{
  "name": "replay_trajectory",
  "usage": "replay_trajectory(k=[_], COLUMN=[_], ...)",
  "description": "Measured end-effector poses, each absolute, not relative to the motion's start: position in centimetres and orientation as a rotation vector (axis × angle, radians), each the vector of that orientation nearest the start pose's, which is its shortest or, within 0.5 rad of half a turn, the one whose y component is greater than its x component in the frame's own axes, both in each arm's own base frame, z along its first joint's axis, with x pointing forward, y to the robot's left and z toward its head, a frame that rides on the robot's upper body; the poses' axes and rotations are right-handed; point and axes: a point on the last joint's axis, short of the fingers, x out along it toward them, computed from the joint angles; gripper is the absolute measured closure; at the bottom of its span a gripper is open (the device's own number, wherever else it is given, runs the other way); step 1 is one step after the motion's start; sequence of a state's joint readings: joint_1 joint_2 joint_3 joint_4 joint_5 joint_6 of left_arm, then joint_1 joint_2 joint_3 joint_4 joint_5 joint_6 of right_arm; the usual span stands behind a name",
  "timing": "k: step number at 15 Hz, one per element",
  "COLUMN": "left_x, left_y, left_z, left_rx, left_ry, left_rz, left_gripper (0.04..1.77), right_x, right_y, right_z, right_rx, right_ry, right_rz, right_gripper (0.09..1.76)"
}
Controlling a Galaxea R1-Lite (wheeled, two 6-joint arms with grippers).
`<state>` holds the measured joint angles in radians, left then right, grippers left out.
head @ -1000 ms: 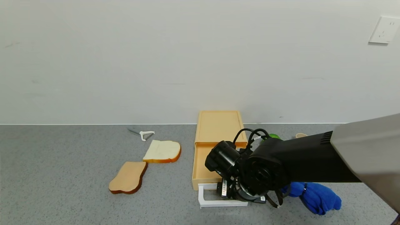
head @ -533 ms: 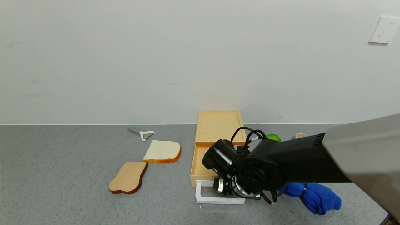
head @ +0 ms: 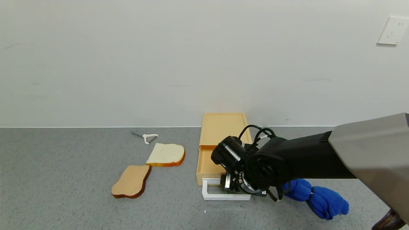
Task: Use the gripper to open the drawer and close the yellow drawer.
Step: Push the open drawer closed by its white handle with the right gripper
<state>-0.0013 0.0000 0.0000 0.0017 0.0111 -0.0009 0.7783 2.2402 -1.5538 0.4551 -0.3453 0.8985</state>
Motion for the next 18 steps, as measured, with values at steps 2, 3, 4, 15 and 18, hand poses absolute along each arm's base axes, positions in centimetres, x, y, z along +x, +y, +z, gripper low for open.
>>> replay_trajectory(k=[2,3,4,15,18], left_x=[-2.3,-2.3,-2.3,-2.3,-2.3], left_y=[0.0,0.0,0.0,0.0,0.0], left_z=[7.5,7.5,7.5,7.5,7.5], left_rx=[-0.001,-0.001,-0.001,-0.001,-0.001], left_ry=[0.002,0.001,0.001,0.002,0.002], left_rz=[0.009,0.009,0.009,0.009,0.009], left_gripper=[0.09,0.09,0.09,0.09,0.09], right_x=[30.3,30.5,30.8,33.9,34.6], right_y=[28.3,28.3,28.2,28.3,28.5], right_z=[9.1,9.1,9.1,9.3,9.1], right_rx=[0.216,0.214,0.221,0.209,0.202], right_ry=[1.010,1.005,0.996,0.936,0.926], right_rz=[-0.068,-0.063,-0.061,-0.048,-0.042], right_gripper=[0.14,0.14,0.14,0.14,0.14])
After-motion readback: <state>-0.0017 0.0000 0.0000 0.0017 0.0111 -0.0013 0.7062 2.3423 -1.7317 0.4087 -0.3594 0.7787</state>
